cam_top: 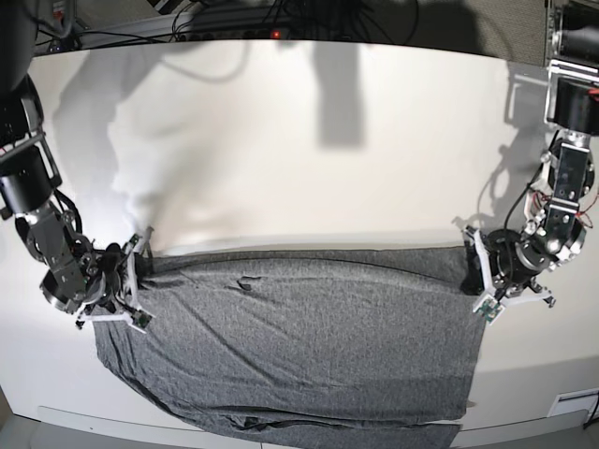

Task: Fold the T-shirt properly
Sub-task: 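Drag the held shirt edge with both grippers toward the hem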

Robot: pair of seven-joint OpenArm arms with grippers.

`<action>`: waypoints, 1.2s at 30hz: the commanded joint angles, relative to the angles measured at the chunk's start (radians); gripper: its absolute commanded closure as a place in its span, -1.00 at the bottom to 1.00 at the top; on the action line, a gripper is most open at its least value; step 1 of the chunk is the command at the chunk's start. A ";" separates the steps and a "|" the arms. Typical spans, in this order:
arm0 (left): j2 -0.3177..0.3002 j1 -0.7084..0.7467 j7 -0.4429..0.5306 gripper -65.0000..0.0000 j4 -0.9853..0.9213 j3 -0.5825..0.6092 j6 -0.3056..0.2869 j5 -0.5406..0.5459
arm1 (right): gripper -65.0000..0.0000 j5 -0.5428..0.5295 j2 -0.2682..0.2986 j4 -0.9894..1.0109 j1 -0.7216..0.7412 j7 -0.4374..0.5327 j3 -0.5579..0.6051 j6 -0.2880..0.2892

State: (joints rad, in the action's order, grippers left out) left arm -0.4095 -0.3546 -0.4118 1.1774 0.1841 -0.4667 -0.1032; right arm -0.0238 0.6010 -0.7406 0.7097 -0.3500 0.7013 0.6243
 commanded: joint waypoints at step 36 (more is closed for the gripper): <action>0.049 -0.117 0.119 0.33 -0.215 -0.006 0.348 -0.025 | 0.16 0.002 -0.086 0.128 0.101 0.095 -0.009 -0.517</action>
State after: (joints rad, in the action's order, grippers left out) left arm -0.3492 -0.4408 -0.3138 0.9466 0.1841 -0.1291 -0.1322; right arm -0.0242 0.5034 -0.6018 0.7712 -0.2672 0.7002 0.1234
